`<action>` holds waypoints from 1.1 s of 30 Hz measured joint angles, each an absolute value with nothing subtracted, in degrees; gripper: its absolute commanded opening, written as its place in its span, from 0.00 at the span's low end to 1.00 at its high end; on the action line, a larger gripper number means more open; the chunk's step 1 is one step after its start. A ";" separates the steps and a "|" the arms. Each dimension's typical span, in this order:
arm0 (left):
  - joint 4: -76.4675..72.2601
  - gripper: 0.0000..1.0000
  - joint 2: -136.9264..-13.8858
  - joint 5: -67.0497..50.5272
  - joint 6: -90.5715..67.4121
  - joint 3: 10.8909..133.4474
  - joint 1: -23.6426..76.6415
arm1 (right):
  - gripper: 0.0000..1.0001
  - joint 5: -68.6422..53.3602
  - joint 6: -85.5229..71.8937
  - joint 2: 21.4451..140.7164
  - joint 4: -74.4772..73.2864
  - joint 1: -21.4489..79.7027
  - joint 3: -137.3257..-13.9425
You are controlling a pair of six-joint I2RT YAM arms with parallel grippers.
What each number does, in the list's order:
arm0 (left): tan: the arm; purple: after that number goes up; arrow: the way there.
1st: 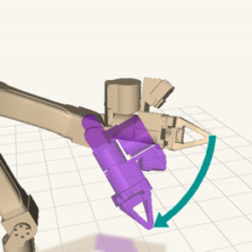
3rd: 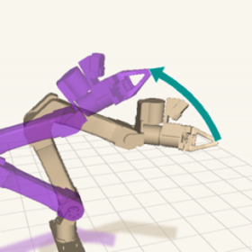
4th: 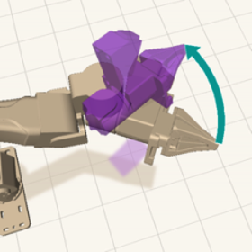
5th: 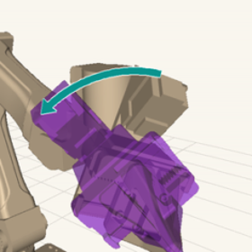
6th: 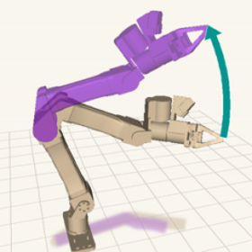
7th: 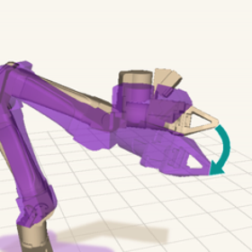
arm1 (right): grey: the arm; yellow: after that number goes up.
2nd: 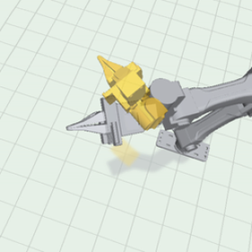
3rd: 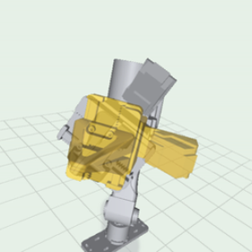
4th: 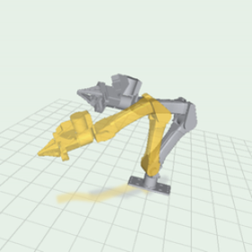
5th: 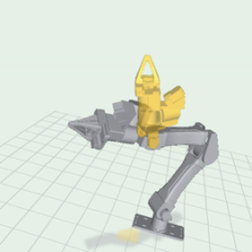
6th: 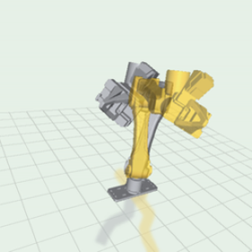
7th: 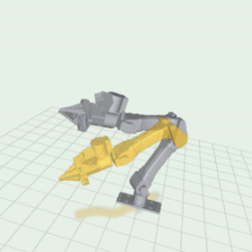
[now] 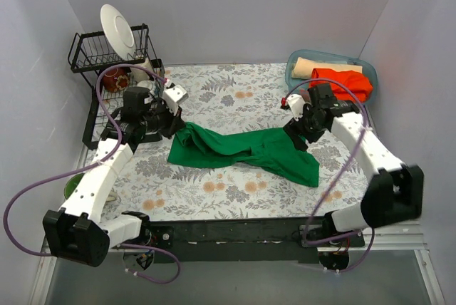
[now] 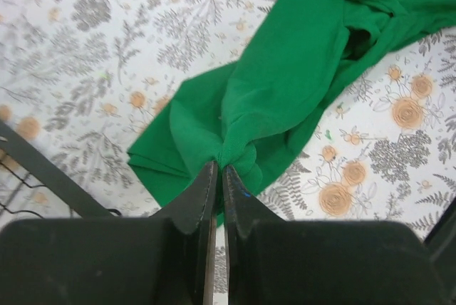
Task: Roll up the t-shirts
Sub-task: Flatten out the T-shirt at the center of the board.
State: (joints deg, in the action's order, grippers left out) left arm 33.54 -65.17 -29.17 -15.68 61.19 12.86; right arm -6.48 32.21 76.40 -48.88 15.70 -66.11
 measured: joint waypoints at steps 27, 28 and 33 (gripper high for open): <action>36.51 0.00 -67.88 -30.04 -16.78 58.76 12.86 | 0.50 -16.78 30.22 106.89 -46.46 5.37 -73.19; 36.51 0.00 -68.07 -30.04 -16.78 58.76 12.84 | 0.49 -16.84 30.22 107.24 -46.48 5.37 -73.38; 36.77 0.00 -68.77 -29.95 -16.71 58.76 12.86 | 0.31 -17.15 30.20 107.44 -46.48 5.37 -74.85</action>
